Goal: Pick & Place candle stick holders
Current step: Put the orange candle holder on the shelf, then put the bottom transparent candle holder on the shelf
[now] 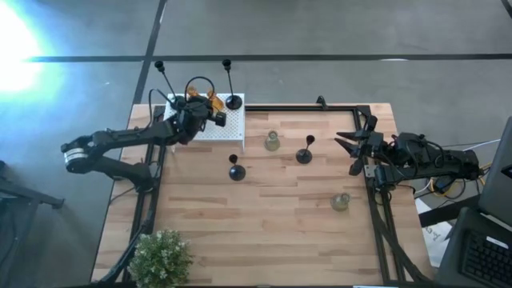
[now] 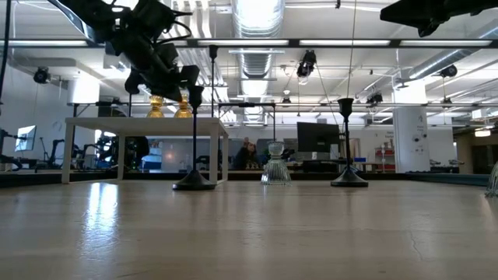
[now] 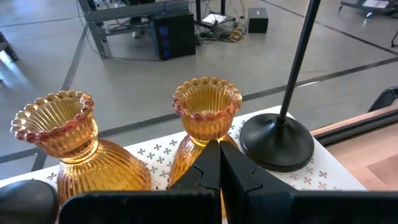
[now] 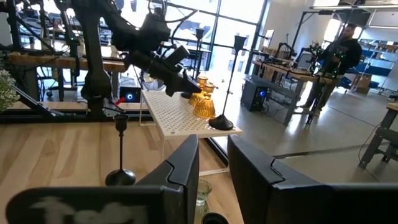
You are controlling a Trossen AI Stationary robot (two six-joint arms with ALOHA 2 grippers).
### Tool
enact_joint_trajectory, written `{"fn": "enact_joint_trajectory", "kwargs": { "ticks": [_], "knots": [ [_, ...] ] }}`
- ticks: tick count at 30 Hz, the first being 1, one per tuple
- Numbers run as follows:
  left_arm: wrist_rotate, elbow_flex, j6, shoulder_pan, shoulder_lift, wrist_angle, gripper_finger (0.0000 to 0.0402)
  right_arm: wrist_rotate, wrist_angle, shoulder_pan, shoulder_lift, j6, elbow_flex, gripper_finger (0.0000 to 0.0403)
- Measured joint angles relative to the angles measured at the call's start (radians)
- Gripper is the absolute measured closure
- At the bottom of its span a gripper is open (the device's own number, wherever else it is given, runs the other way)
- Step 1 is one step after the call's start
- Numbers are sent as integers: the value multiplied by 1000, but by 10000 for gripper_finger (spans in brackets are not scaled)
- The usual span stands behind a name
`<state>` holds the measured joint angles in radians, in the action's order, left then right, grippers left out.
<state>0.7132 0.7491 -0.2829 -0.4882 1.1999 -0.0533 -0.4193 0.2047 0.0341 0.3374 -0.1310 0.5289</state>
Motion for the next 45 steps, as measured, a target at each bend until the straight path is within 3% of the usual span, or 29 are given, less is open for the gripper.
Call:
{"fn": "enact_joint_trajectory", "kwargs": {
  "ticks": [12,36,40,45],
  "knots": [
    [-64,-1,8,-34,0,-24,401,0,0,0,0,0,0,321],
    [-97,-1,17,-64,-3,-16,402,0,-1,0,0,0,0,319],
    [-181,-2,0,-16,-19,4,401,0,0,0,0,0,0,327],
    [-162,-2,42,110,-95,19,402,0,30,0,-1,0,0,333]
  ]
}}
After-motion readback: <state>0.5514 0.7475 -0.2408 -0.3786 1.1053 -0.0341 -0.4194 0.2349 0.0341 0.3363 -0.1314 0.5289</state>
